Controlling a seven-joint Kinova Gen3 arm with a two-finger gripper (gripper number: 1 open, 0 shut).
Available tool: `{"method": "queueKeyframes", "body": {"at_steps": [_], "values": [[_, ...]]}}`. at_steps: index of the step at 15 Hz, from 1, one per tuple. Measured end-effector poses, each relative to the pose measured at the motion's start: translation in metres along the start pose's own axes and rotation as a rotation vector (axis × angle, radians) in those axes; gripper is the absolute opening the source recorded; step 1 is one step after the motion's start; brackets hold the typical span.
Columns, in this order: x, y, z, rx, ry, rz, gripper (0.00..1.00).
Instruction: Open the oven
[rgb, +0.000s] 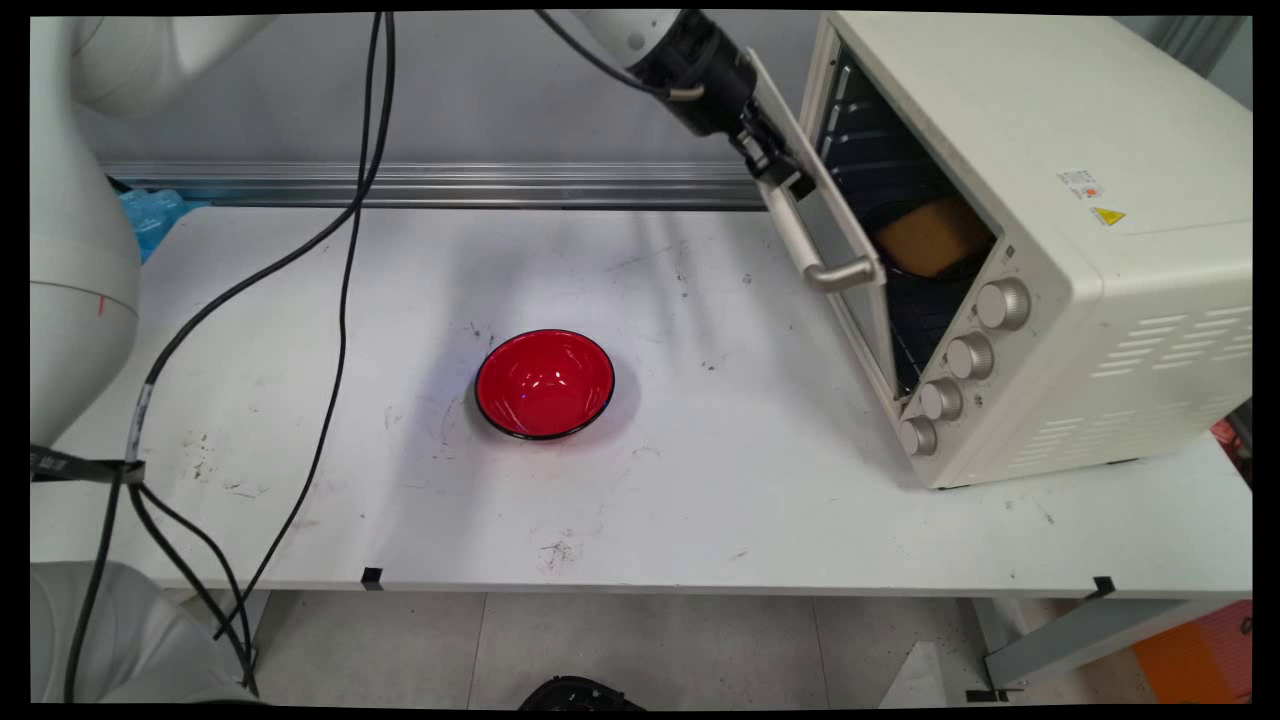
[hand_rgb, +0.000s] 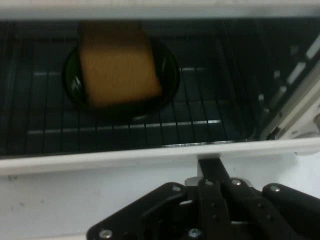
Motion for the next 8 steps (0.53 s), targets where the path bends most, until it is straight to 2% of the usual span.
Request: {"method": "queueKeyframes", "body": {"at_steps": [8], "values": [[-0.033, 0.003, 0.004, 0.013, 0.027, -0.022, 0.0]]}}
